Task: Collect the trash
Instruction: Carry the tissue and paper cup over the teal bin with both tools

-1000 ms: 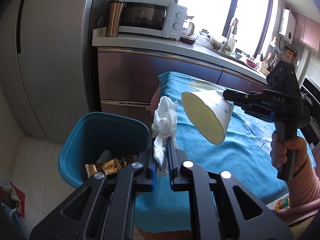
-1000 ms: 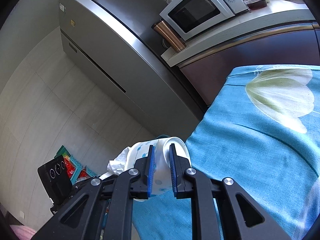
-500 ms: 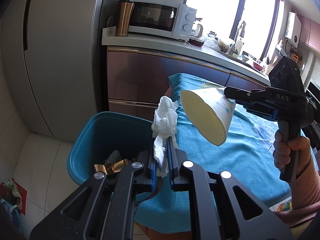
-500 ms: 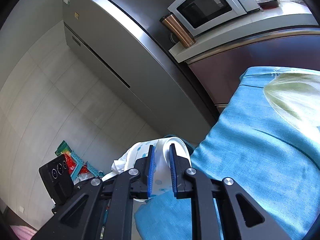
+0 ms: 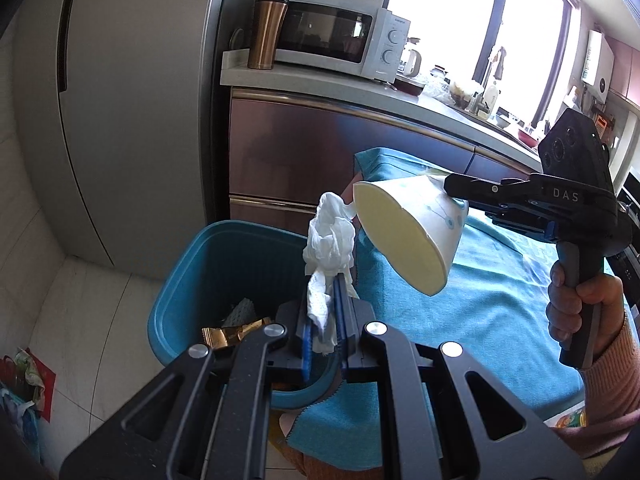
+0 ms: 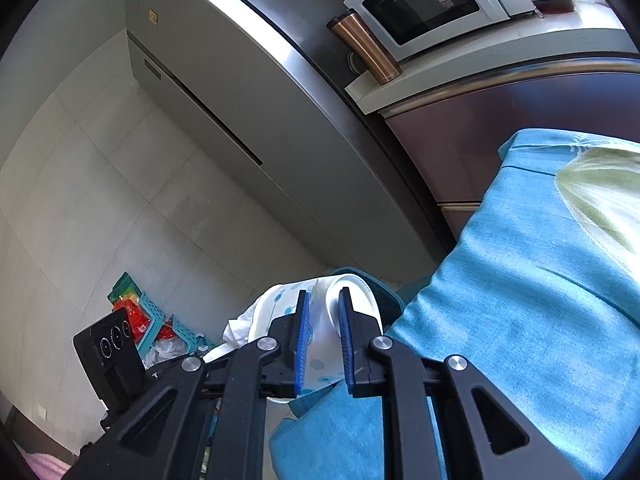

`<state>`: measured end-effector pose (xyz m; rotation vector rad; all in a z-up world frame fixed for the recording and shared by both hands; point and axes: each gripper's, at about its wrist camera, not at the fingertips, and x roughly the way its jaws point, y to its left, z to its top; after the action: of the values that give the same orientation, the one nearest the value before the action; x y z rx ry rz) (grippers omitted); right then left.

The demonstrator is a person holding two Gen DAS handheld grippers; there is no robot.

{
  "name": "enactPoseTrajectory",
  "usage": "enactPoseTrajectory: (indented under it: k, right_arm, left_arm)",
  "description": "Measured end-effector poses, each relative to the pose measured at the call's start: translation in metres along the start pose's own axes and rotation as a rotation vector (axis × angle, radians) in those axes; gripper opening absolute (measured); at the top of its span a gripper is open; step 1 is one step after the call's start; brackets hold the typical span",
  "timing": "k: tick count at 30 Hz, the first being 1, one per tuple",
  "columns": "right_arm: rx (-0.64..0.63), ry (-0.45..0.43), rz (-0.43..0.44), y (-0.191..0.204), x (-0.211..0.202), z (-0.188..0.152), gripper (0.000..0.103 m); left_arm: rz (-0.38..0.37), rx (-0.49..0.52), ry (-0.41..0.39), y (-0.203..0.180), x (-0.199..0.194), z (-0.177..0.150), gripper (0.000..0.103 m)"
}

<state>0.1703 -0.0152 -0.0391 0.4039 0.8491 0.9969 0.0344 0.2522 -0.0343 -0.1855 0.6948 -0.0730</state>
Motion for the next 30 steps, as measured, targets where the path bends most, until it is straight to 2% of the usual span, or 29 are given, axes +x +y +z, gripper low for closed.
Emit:
enactPoseTrajectory:
  k: [30]
  right_arm:
    - [-0.012,0.069,-0.032,0.011,0.049,0.004,0.013]
  left_arm:
    - [0.044,-0.064,0.017,0.021,0.016,0.001,0.01]
